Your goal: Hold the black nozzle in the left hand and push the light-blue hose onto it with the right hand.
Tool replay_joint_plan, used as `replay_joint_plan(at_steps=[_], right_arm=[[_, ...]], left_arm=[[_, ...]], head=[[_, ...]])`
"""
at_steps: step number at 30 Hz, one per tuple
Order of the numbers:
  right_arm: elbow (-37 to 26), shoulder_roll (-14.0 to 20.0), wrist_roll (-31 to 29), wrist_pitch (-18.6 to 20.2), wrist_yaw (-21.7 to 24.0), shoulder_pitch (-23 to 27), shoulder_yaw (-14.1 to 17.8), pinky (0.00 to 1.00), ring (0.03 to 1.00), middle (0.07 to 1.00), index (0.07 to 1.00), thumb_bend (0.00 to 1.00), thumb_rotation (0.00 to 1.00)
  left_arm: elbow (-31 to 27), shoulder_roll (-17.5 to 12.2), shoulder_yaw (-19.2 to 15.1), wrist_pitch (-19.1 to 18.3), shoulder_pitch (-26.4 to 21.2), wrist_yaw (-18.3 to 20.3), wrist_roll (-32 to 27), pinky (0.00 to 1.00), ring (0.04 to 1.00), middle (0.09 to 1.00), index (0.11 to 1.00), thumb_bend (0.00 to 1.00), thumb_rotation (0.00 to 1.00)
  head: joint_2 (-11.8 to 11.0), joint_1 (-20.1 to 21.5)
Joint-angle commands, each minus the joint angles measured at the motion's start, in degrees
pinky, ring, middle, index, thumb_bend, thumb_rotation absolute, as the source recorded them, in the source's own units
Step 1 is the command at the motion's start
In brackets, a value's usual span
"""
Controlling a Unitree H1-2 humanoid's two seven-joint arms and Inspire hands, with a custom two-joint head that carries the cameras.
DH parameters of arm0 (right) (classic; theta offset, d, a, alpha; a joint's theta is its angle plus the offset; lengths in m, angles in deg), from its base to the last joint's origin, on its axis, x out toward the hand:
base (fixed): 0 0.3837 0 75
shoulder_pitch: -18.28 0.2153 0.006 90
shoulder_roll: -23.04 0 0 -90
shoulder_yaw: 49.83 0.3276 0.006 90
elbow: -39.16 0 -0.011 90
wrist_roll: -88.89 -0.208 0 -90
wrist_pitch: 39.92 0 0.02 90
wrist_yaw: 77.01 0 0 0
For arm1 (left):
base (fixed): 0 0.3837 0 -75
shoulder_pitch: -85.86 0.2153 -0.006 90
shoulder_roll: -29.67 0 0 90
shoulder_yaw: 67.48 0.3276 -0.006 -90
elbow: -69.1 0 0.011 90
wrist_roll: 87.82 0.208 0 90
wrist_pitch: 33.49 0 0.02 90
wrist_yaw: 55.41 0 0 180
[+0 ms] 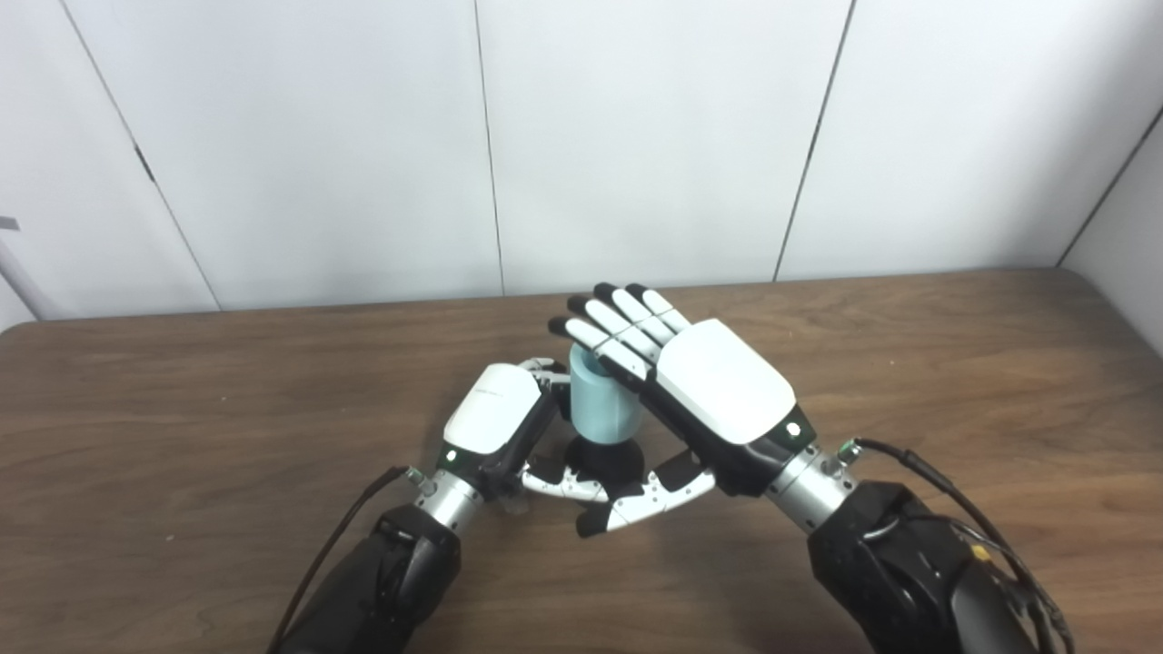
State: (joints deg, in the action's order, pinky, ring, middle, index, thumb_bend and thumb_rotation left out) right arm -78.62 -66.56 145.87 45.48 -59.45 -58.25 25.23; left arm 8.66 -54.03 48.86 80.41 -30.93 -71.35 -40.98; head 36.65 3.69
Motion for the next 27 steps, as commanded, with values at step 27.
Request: replay_joint_plan(at_steps=[27], right_arm=[[-0.3,1.5,0.9,-4.0,0.4,-2.0,-1.7,1.0,1.0,0.909,0.857,1.0,0.73]], left_arm=[[7.6,1.3,4.1,-2.6,15.0,1.8,-0.4,0.78,0.514,0.453,0.48,0.5,0.0]], head=[[0.9,0.0]])
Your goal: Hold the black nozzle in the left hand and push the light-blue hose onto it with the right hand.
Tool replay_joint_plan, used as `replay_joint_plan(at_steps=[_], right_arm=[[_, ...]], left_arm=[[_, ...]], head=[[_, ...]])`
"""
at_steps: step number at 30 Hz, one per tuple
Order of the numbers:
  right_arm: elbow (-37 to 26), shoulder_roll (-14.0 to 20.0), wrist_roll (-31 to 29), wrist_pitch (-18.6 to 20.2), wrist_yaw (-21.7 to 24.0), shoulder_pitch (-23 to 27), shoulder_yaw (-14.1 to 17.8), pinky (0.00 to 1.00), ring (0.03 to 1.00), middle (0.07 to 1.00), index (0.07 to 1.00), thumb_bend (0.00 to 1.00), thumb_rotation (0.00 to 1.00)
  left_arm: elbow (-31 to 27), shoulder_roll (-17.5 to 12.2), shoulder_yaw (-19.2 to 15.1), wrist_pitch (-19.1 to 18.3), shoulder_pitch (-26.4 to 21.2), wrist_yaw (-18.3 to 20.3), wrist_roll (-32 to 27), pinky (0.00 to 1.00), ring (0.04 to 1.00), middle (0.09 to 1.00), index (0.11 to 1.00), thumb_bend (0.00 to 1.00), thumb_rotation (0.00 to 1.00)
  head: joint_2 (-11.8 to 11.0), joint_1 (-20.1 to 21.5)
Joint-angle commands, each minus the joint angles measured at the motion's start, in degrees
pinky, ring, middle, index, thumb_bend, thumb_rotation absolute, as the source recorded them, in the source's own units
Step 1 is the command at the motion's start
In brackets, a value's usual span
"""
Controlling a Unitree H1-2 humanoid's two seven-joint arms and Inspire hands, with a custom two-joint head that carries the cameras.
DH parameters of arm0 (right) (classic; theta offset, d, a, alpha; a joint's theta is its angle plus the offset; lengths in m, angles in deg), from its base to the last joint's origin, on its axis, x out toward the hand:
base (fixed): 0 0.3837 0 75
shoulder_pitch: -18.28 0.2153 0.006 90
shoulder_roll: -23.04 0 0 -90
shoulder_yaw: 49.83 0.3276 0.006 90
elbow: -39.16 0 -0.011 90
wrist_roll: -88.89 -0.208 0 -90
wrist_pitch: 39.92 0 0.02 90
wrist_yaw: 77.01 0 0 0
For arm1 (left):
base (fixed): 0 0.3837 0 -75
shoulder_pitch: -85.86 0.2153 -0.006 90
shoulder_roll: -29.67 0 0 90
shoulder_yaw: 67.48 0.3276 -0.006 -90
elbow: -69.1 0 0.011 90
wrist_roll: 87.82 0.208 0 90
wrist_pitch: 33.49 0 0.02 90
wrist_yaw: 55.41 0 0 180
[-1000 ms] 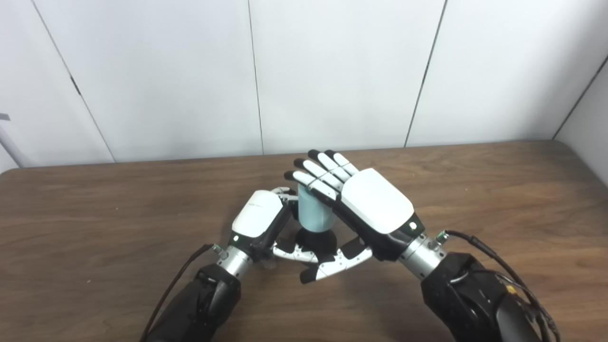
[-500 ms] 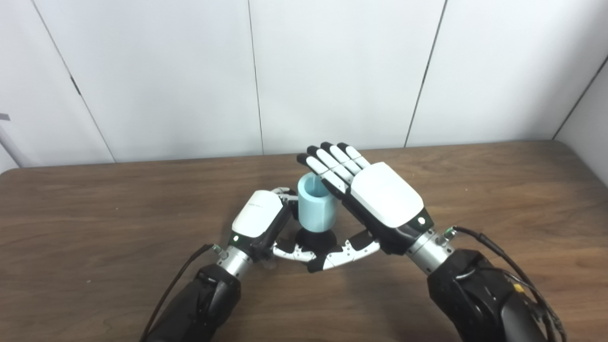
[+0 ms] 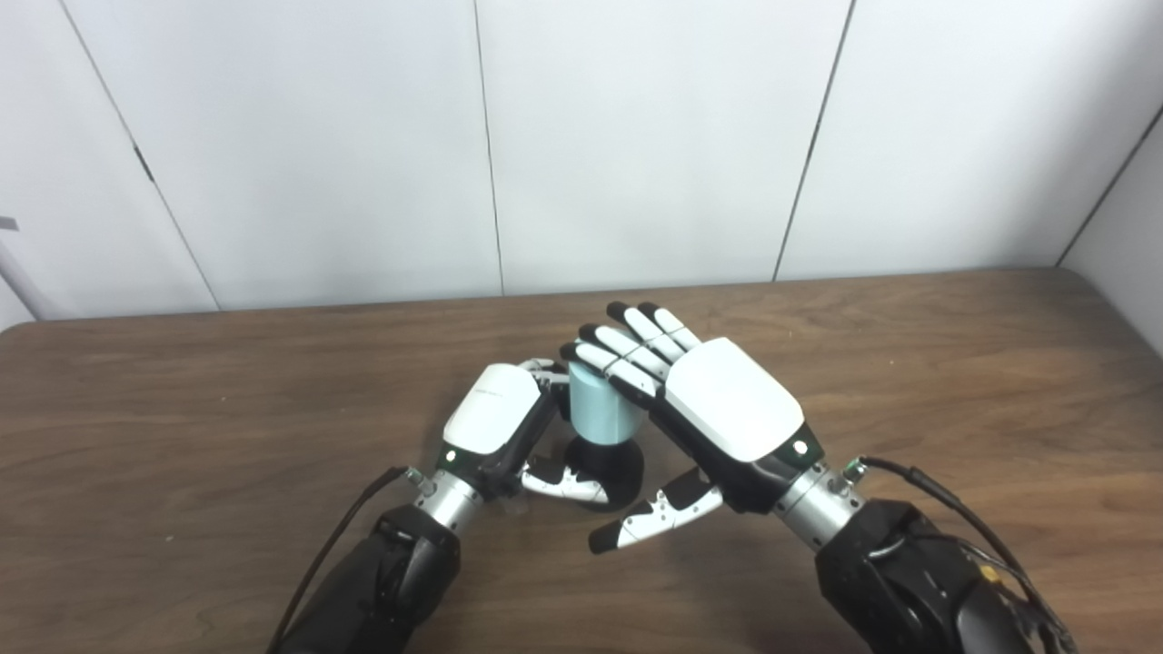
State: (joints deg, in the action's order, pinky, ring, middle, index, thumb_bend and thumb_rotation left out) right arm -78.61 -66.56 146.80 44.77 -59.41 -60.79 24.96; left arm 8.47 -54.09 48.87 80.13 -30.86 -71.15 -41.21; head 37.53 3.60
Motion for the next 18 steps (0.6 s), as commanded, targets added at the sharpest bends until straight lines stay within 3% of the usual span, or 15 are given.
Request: replay_joint_plan(at_steps=[1,18], right_arm=[[0.1,1.5,0.0,-3.6,0.2,0.4,-1.8,1.0,1.0,0.907,0.853,1.0,0.73],[6.1,1.7,0.0,-1.6,-1.9,-1.4,-4.1,1.0,1.0,0.924,0.885,1.0,0.78]], left_arm=[[7.9,1.4,4.1,-2.3,14.9,1.5,-0.2,0.78,0.514,0.453,0.48,0.5,0.0],[7.5,1.1,4.2,-2.5,15.2,1.3,0.1,0.78,0.512,0.445,0.489,0.5,0.0]], head=[[0.1,0.1],[0.3,0.2]])
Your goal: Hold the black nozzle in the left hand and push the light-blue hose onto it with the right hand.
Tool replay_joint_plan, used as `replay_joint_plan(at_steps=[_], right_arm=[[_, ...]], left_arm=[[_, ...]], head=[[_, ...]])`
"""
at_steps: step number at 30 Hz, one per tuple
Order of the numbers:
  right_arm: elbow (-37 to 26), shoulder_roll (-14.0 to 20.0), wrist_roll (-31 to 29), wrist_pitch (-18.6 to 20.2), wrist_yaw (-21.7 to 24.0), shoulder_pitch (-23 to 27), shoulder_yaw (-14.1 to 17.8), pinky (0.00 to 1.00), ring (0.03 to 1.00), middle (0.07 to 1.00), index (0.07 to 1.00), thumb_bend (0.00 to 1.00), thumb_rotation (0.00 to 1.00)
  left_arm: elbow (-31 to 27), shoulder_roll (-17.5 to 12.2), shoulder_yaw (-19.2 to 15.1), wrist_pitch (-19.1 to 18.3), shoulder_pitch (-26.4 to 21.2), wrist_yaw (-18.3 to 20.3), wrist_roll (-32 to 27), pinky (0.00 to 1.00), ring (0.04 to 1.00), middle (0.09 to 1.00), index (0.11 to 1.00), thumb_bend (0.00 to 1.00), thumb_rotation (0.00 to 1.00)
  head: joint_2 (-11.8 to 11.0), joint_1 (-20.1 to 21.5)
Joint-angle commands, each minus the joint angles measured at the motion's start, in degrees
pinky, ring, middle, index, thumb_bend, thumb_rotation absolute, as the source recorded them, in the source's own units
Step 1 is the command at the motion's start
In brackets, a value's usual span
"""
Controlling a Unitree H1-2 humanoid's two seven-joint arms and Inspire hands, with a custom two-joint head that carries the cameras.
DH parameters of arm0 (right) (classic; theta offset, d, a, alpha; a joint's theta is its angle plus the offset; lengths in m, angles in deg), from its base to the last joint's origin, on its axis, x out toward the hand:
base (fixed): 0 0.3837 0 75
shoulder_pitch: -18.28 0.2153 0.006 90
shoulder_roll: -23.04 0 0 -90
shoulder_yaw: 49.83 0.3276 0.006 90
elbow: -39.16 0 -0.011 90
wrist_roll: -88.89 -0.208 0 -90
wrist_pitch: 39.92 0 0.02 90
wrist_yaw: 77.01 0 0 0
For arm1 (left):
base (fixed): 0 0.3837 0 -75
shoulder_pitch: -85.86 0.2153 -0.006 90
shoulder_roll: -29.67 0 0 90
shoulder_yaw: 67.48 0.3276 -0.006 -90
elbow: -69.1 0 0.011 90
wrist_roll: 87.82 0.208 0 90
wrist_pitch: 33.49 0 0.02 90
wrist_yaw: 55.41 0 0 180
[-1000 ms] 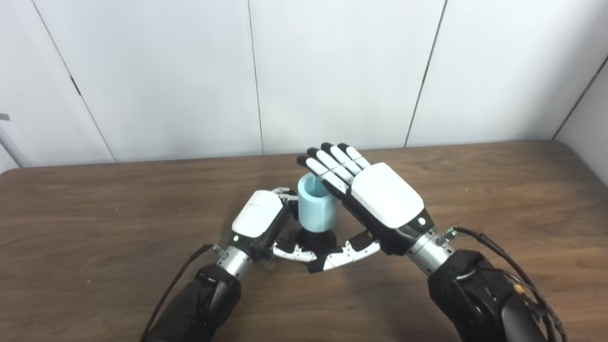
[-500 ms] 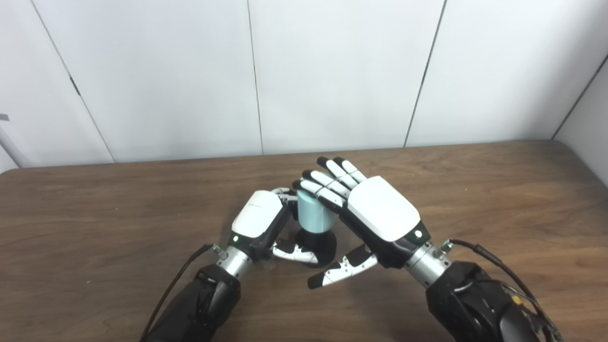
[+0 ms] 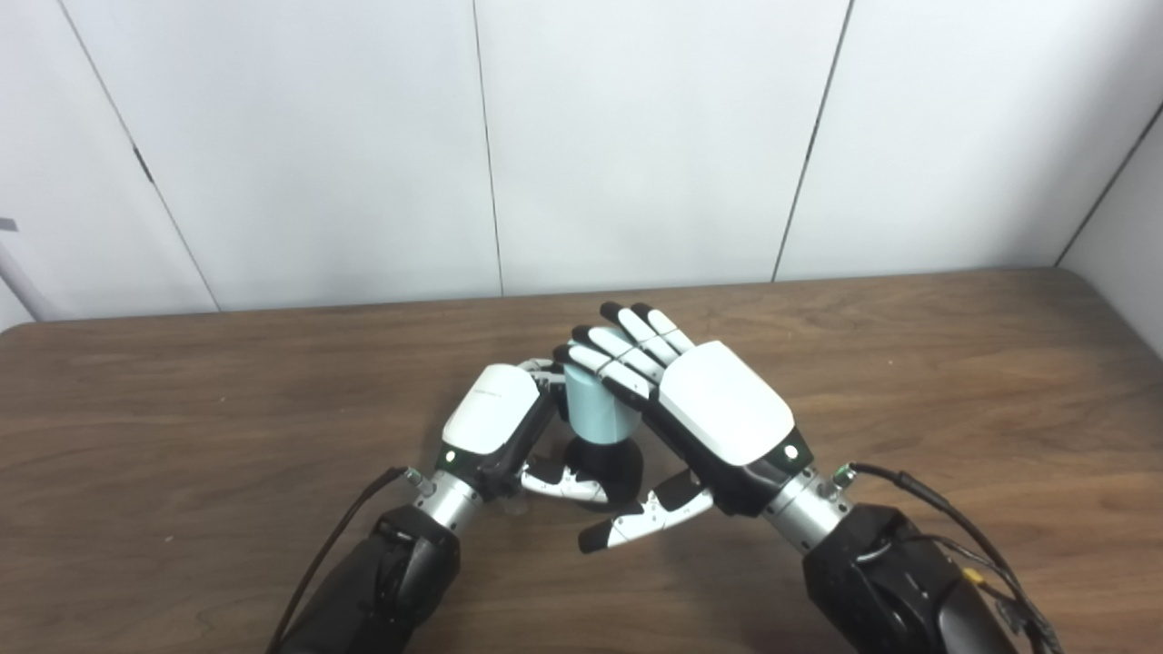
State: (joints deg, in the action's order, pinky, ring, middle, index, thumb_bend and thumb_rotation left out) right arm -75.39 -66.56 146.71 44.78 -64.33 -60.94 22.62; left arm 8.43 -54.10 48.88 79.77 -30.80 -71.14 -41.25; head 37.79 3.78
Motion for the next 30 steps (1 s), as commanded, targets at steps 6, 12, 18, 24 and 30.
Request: replay_joint_plan(at_steps=[6,12,18,24,30], right_arm=[[5.6,2.1,-0.1,-1.7,1.6,-2.3,-2.7,1.0,1.0,0.96,0.915,0.97,0.8],[6.9,2.1,1.0,-0.5,1.1,-3.6,-3.7,1.0,1.0,0.96,0.916,0.96,0.8],[7.0,2.3,1.1,0.0,0.3,-4.5,-4.0,1.0,1.0,0.965,0.921,0.95,0.8],[6.5,2.6,1.1,0.0,0.1,-5.2,-4.4,1.0,1.0,0.967,0.921,0.95,0.8],[6.3,2.7,1.2,-0.4,-0.7,-5.8,-4.6,1.0,1.0,0.953,0.908,0.95,0.79]], left_arm=[[7.3,0.8,4.2,-2.3,15.2,1.8,-0.2,0.78,0.513,0.447,0.484,0.5,0.0],[7.2,0.5,4.3,-1.9,15.3,1.4,0.0,0.77,0.513,0.45,0.48,0.5,0.0],[6.5,0.4,4.2,-2.1,15.3,1.9,-0.3,0.77,0.515,0.448,0.483,0.5,0.0],[7.2,0.3,4.3,-1.7,15.0,1.6,-0.3,0.77,0.515,0.455,0.478,0.5,0.0],[7.2,0.3,4.3,-1.9,15.1,1.4,-0.1,0.77,0.514,0.453,0.48,0.5,0.0]], head=[[0.2,0.2],[0.3,0.3],[0.3,0.3],[0.3,0.3],[0.3,0.3]])
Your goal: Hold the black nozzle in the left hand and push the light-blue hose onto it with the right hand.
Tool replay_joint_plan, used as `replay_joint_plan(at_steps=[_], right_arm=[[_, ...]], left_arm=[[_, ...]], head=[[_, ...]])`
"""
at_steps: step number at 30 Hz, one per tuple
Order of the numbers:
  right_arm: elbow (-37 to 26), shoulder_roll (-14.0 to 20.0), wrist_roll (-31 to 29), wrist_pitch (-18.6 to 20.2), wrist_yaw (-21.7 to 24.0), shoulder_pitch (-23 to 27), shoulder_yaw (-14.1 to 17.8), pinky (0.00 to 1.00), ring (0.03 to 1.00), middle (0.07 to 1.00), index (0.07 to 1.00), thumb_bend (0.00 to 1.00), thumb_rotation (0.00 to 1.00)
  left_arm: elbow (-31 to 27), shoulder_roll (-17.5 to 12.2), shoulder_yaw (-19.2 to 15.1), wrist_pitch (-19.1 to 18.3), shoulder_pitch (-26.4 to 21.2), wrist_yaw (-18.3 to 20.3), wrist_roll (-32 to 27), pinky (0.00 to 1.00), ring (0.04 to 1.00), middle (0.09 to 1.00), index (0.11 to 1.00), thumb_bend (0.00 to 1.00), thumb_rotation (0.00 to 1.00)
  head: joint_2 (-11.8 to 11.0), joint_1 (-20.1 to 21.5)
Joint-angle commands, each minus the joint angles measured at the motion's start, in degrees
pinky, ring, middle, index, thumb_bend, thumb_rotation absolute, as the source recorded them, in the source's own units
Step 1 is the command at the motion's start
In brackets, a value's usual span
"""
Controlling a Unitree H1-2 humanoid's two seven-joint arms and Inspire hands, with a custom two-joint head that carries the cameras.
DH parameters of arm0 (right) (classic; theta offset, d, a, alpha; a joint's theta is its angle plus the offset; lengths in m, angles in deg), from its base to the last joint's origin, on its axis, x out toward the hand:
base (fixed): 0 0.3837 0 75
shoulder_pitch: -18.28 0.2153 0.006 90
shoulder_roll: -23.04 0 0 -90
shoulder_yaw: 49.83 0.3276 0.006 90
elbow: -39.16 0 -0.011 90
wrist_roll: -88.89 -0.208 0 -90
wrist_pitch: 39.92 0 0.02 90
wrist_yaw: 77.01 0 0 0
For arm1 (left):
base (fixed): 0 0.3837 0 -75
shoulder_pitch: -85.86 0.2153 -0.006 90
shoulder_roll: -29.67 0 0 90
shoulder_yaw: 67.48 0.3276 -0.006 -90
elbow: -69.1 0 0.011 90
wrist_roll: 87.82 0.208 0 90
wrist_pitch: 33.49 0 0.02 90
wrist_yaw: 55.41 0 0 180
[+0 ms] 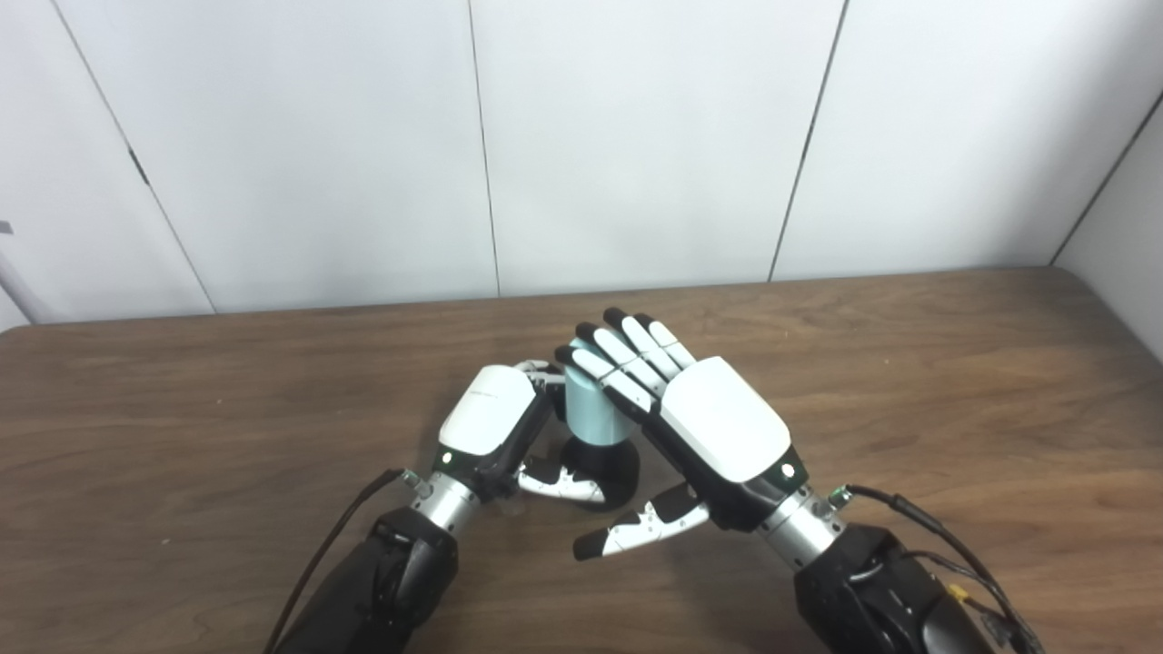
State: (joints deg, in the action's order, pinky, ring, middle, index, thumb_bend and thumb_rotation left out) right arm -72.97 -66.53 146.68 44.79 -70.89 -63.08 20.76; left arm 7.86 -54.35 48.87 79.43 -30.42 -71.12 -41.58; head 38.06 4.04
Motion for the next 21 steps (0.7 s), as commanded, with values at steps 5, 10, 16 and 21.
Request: replay_joint_plan(at_steps=[5,10,16,21], right_arm=[[3.8,2.9,1.2,-0.6,5.4,-3.8,-2.9,1.0,1.0,0.944,0.891,0.95,0.79],[4.2,3.1,0.9,-0.9,4.8,-3.7,-3.1,1.0,1.0,0.923,0.867,0.95,0.79],[4.3,3.2,0.4,-0.6,5.0,-3.7,-3.3,1.0,1.0,0.899,0.845,0.95,0.78],[4.6,3.3,0.2,-0.6,5.1,-3.6,-3.4,1.0,1.0,0.897,0.843,0.95,0.78]], left_arm=[[8.0,0.6,4.3,-1.2,14.6,1.4,0.1,0.77,0.513,0.45,0.483,0.5,0.0],[7.9,0.6,4.3,-1.6,14.6,1.5,0.2,0.78,0.514,0.45,0.482,0.5,0.0],[8.3,0.6,4.3,-1.2,14.5,1.3,0.1,0.78,0.513,0.452,0.479,0.5,0.0],[8.3,0.7,4.3,-1.1,14.6,1.0,0.2,0.77,0.513,0.453,0.478,0.5,0.0]], head=[[0.1,0.0],[0.1,0.0],[0.0,0.0],[0.0,0.0]])
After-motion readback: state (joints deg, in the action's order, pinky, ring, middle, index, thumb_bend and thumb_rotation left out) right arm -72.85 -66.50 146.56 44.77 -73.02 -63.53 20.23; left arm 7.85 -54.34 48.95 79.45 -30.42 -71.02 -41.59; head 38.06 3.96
